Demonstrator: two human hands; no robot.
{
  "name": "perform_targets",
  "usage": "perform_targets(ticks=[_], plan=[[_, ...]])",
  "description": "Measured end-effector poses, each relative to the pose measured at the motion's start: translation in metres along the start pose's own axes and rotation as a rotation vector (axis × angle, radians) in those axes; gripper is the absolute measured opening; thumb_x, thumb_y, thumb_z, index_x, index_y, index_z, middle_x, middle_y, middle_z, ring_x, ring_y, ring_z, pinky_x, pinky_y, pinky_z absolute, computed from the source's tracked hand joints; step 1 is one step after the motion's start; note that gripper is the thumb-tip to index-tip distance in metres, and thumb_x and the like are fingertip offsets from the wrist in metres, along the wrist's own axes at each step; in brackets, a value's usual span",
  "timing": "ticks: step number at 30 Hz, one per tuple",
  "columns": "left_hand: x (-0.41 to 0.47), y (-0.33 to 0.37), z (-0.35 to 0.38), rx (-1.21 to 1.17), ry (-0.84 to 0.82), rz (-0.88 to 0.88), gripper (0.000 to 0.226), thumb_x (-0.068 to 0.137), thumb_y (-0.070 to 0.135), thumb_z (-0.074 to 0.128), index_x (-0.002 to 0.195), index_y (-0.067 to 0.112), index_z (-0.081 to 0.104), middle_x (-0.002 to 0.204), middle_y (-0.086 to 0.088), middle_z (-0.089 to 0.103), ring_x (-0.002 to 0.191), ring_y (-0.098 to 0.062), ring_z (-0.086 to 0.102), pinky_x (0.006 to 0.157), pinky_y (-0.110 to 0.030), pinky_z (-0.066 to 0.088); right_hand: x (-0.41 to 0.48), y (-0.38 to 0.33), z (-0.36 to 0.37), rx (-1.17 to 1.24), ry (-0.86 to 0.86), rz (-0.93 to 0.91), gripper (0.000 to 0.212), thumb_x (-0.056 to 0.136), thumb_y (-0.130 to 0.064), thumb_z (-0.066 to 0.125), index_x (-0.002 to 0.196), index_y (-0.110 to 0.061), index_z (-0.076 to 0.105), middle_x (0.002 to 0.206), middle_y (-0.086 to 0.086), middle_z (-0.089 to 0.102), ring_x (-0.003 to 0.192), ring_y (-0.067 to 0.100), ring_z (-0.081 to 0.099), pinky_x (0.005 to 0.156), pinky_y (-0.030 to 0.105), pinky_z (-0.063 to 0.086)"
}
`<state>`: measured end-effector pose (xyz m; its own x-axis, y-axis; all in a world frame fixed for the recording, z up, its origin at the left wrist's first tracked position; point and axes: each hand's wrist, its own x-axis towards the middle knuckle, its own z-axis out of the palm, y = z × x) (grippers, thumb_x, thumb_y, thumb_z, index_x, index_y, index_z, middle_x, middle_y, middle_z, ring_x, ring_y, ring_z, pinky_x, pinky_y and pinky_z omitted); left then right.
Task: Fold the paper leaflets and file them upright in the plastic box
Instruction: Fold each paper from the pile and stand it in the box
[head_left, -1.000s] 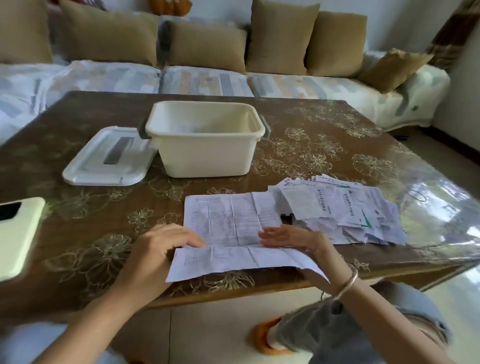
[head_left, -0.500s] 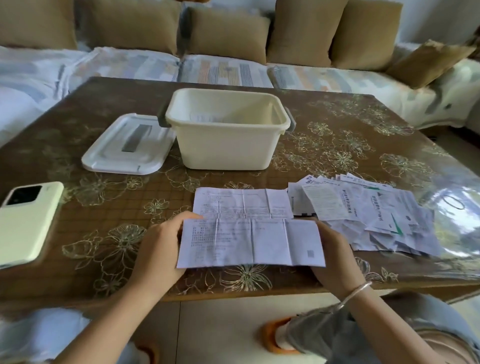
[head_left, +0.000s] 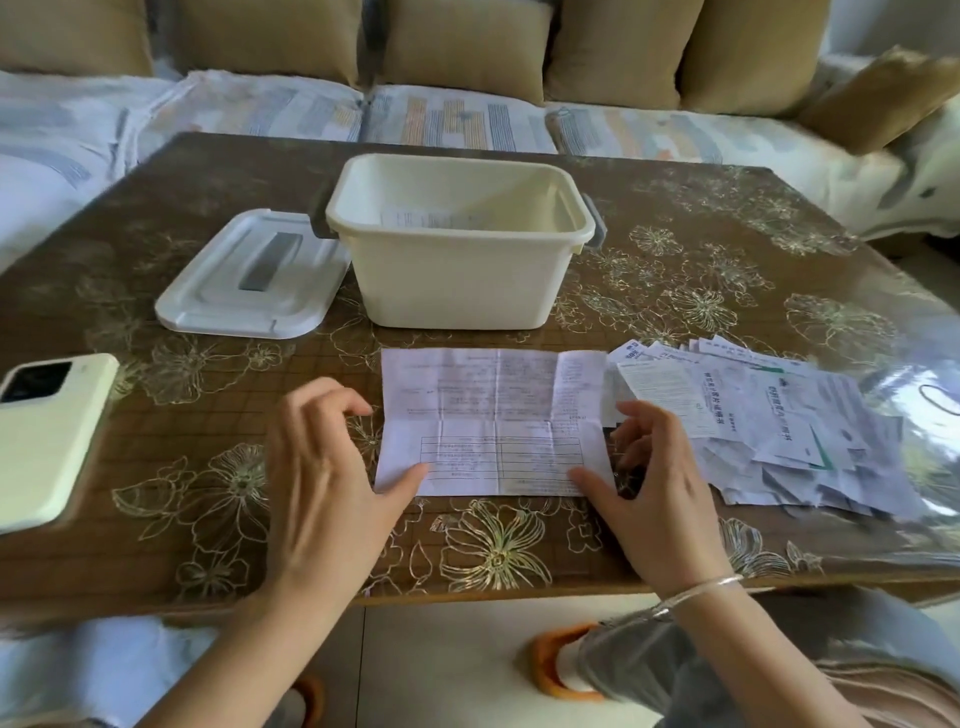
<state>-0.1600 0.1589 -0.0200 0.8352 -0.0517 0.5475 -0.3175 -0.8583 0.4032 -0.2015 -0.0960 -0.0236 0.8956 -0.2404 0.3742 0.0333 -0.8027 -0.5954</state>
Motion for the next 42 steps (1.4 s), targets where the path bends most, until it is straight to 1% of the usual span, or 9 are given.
perform_targets(ticks=[4, 12, 16, 18, 21, 27, 32, 37, 42], plan=[[0.003, 0.002, 0.001, 0.026, -0.096, 0.218, 0.030, 0.068, 0.024, 0.083, 0.088, 0.019, 0.062, 0.100, 0.003, 0.060, 0.100, -0.020, 0.051, 0.090, -0.033, 0.035, 0.004, -0.001, -0.001, -0.137, -0.036, -0.139, 0.042, 0.073, -0.027, 0.078, 0.108, -0.020, 0.055, 0.104, -0.004, 0.053, 0.093, 0.017, 0.051, 0.077, 0.032, 0.046], [0.021, -0.004, 0.006, 0.019, -0.458, 0.521, 0.049, 0.077, 0.001, 0.072, 0.120, 0.024, 0.067, 0.126, 0.011, 0.064, 0.117, -0.007, 0.059, 0.108, -0.034, 0.037, 0.017, 0.009, -0.008, -0.219, -0.245, -0.435, 0.025, 0.088, -0.046, 0.053, 0.103, -0.032, 0.067, 0.118, -0.018, 0.062, 0.115, 0.009, 0.052, 0.089, 0.031, 0.047], [0.028, -0.005, 0.003, -0.028, -0.514, 0.488, 0.036, 0.090, 0.037, 0.054, 0.123, 0.029, 0.064, 0.129, 0.016, 0.061, 0.119, -0.003, 0.054, 0.108, -0.032, 0.035, 0.023, 0.013, -0.017, -0.179, -0.328, -0.487, 0.044, 0.082, -0.065, 0.050, 0.107, -0.032, 0.067, 0.121, -0.019, 0.061, 0.113, 0.003, 0.054, 0.090, 0.026, 0.046], [0.029, -0.003, 0.001, -0.036, -0.529, 0.464, 0.057, 0.082, 0.067, 0.046, 0.122, 0.031, 0.065, 0.128, 0.018, 0.060, 0.117, -0.001, 0.054, 0.107, -0.024, 0.026, 0.026, 0.013, -0.018, -0.210, -0.305, -0.557, 0.039, 0.084, -0.059, 0.054, 0.103, -0.028, 0.069, 0.116, -0.016, 0.065, 0.108, 0.005, 0.059, 0.086, 0.029, 0.050], [0.030, 0.001, 0.000, -0.044, -0.522, 0.465, 0.071, 0.072, 0.082, 0.047, 0.117, 0.031, 0.067, 0.124, 0.018, 0.063, 0.114, -0.002, 0.056, 0.104, -0.021, 0.025, 0.028, 0.012, -0.018, -0.243, -0.244, -0.680, 0.027, 0.093, -0.042, 0.054, 0.096, -0.022, 0.071, 0.106, -0.011, 0.070, 0.099, 0.007, 0.065, 0.082, 0.030, 0.053], [0.030, -0.010, -0.002, -0.176, -0.512, 0.427, 0.042, 0.082, 0.060, 0.050, 0.111, 0.037, 0.070, 0.122, 0.023, 0.063, 0.115, 0.008, 0.052, 0.100, -0.031, 0.041, 0.027, 0.003, -0.021, -0.122, -0.085, -0.555, 0.026, 0.096, -0.032, 0.050, 0.085, -0.016, 0.068, 0.082, -0.009, 0.069, 0.069, 0.009, 0.065, 0.056, 0.030, 0.054], [0.022, -0.016, -0.008, -0.199, -0.398, 0.484, 0.033, 0.092, 0.043, 0.052, 0.104, 0.025, 0.076, 0.109, 0.017, 0.070, 0.104, 0.002, 0.063, 0.087, -0.035, 0.055, 0.021, 0.003, -0.021, -0.080, -0.290, -0.522, 0.058, 0.074, -0.072, 0.059, 0.107, -0.026, 0.064, 0.114, -0.017, 0.065, 0.103, 0.004, 0.063, 0.086, 0.027, 0.053], [0.020, -0.020, -0.008, -0.179, -0.325, 0.508, 0.036, 0.090, 0.045, 0.058, 0.109, 0.019, 0.073, 0.116, 0.009, 0.069, 0.108, -0.007, 0.064, 0.092, -0.036, 0.052, 0.018, 0.007, -0.014, -0.132, -0.237, -0.606, 0.027, 0.090, -0.038, 0.055, 0.108, -0.023, 0.067, 0.113, -0.012, 0.068, 0.105, 0.009, 0.064, 0.082, 0.036, 0.056], [0.021, -0.021, -0.008, -0.217, -0.300, 0.537, 0.027, 0.087, 0.035, 0.062, 0.101, 0.018, 0.077, 0.105, 0.010, 0.072, 0.100, -0.006, 0.067, 0.085, -0.033, 0.054, 0.017, 0.001, -0.018, 0.026, -0.235, -0.491, 0.023, 0.092, -0.034, 0.052, 0.101, -0.022, 0.070, 0.105, -0.017, 0.069, 0.099, 0.000, 0.065, 0.078, 0.028, 0.057]])
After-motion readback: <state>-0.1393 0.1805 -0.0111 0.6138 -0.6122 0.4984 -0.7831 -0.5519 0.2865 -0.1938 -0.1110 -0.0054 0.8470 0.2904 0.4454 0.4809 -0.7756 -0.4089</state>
